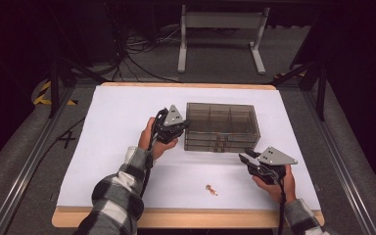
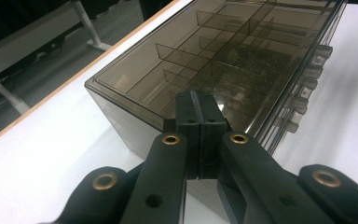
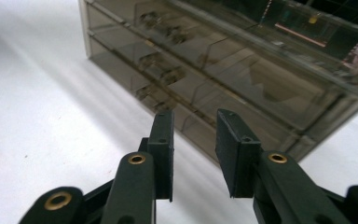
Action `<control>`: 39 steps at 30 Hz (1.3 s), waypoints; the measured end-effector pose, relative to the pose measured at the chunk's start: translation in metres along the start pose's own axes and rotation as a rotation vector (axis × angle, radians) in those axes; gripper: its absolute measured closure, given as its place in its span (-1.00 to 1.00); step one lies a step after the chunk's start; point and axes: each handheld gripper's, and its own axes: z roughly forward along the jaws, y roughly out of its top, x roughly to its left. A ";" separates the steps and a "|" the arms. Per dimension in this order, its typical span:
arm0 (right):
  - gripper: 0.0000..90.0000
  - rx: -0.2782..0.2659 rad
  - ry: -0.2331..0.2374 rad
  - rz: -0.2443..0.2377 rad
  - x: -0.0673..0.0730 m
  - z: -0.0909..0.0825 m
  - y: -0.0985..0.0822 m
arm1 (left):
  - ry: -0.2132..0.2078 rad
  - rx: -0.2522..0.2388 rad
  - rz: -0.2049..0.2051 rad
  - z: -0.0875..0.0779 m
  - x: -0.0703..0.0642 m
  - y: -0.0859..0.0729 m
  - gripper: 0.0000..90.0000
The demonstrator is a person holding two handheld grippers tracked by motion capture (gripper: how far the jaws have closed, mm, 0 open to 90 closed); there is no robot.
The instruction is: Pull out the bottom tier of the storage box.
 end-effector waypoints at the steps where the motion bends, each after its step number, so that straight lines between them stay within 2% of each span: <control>1: 0.56 -0.007 -0.003 0.007 -0.002 -0.002 0.000 | 0.000 -0.005 -0.006 0.000 0.000 0.000 1.00; 3: 0.56 -0.012 0.003 0.022 -0.004 -0.004 -0.001 | -0.003 -0.007 -0.006 0.000 0.001 0.000 1.00; 8: 0.56 0.001 0.005 0.016 -0.003 -0.001 -0.003 | -0.006 -0.006 0.001 0.000 0.001 0.000 1.00; 13: 0.53 0.033 0.040 0.012 0.009 0.011 -0.001 | -0.019 -0.001 0.014 0.000 0.003 0.000 1.00; 16: 0.55 0.056 0.043 0.001 0.017 0.018 0.001 | -0.030 -0.013 -0.001 0.001 0.004 -0.001 1.00; 20: 0.58 0.081 0.032 0.003 0.026 0.027 0.004 | -0.031 -0.005 0.021 0.000 0.004 -0.001 1.00; 27: 0.59 0.124 -0.006 0.048 0.037 0.039 0.006 | -0.033 -0.008 0.032 0.000 0.005 -0.001 1.00; 30: 0.60 0.143 -0.007 0.067 0.040 0.044 0.005 | -0.032 -0.002 0.045 0.000 0.005 0.000 1.00; 39: 0.61 0.168 -0.029 0.112 0.043 0.055 0.008 | -0.040 -0.008 0.037 0.001 0.006 -0.001 1.00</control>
